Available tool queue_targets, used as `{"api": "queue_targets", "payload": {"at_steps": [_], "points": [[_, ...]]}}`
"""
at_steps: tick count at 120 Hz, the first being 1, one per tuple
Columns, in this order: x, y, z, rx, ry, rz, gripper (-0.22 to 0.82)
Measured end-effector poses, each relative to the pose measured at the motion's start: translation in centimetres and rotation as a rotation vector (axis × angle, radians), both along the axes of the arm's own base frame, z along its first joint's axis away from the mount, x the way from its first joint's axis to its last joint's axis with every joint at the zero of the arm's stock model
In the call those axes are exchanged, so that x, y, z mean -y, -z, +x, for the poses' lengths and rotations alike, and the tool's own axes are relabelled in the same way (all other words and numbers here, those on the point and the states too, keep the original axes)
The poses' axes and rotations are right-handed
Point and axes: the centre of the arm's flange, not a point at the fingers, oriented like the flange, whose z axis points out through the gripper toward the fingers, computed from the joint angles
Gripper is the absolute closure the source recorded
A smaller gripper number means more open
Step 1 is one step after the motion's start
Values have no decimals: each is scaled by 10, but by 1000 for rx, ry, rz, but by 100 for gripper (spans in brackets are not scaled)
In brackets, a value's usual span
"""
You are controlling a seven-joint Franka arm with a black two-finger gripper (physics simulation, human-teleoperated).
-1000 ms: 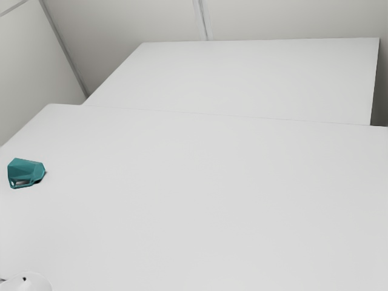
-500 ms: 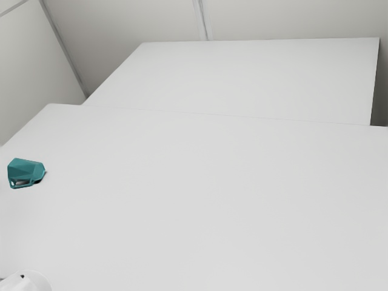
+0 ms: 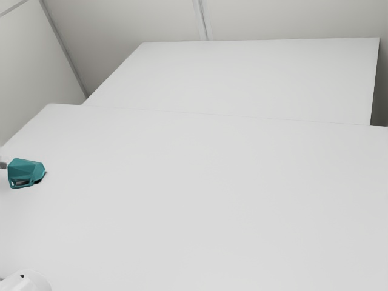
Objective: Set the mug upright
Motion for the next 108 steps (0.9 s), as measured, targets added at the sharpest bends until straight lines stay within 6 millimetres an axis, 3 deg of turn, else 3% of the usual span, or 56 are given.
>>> {"api": "queue_targets", "payload": {"at_steps": [35,40,58,69,86,108], "points": [[23,17,14,7,65,-70,1],[25,19,15,11,68,-80,6],[28,19,17,31,74,-101,44],[32,14,21,51,84,-113,58],[42,9,31,81,105,-150,70],[51,2,35,88,132,-179,74]]}}
